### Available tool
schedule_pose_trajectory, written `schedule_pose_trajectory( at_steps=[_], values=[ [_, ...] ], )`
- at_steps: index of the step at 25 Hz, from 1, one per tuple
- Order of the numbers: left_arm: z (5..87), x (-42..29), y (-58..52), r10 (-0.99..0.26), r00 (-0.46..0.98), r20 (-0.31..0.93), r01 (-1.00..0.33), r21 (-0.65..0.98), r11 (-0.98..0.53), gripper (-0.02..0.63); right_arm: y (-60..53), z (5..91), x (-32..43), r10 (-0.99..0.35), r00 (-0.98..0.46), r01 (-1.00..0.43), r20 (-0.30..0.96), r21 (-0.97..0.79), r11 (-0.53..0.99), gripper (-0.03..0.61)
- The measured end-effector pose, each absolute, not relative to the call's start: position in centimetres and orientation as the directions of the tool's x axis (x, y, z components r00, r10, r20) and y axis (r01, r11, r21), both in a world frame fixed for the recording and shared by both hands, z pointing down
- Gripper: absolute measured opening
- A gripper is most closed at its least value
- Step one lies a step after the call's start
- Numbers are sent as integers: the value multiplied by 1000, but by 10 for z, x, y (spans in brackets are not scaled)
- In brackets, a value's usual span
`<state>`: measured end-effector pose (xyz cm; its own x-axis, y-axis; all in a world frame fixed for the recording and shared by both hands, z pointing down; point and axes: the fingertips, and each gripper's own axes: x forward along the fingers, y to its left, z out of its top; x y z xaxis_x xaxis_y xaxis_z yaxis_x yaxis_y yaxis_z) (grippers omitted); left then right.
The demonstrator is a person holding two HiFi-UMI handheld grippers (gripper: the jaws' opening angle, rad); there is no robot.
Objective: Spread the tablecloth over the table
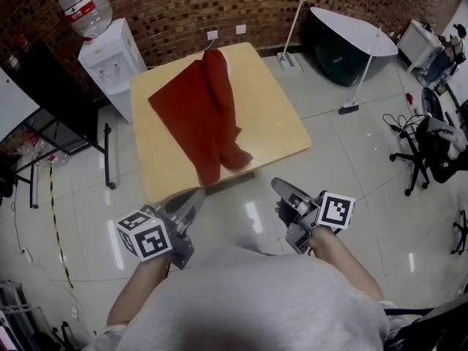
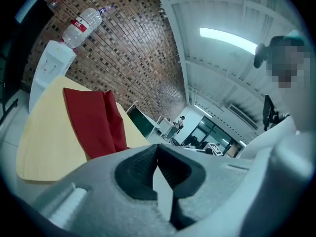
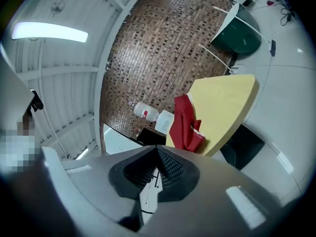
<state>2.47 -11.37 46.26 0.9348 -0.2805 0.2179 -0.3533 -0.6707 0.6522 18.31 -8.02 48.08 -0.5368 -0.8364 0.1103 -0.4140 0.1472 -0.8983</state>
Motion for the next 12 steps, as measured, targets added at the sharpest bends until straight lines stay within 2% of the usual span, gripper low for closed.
schedule_pose_trajectory(
  at_steps=[4, 8, 12],
  values=[
    [477, 45, -114, -372, 898, 237, -430, 657, -620, 6, -106, 494, 235, -858, -501, -426, 114, -896, 129, -2],
    [500, 41, -117, -421, 860, 288, -494, 677, -546, 37, -123, 503, 239, -830, -547, -398, 110, -906, 142, -2],
    [530, 31, -135, -436, 827, 354, -549, 675, -493, 151, -145, 517, 240, -836, -527, -447, 152, -886, 121, -2]
  ],
)
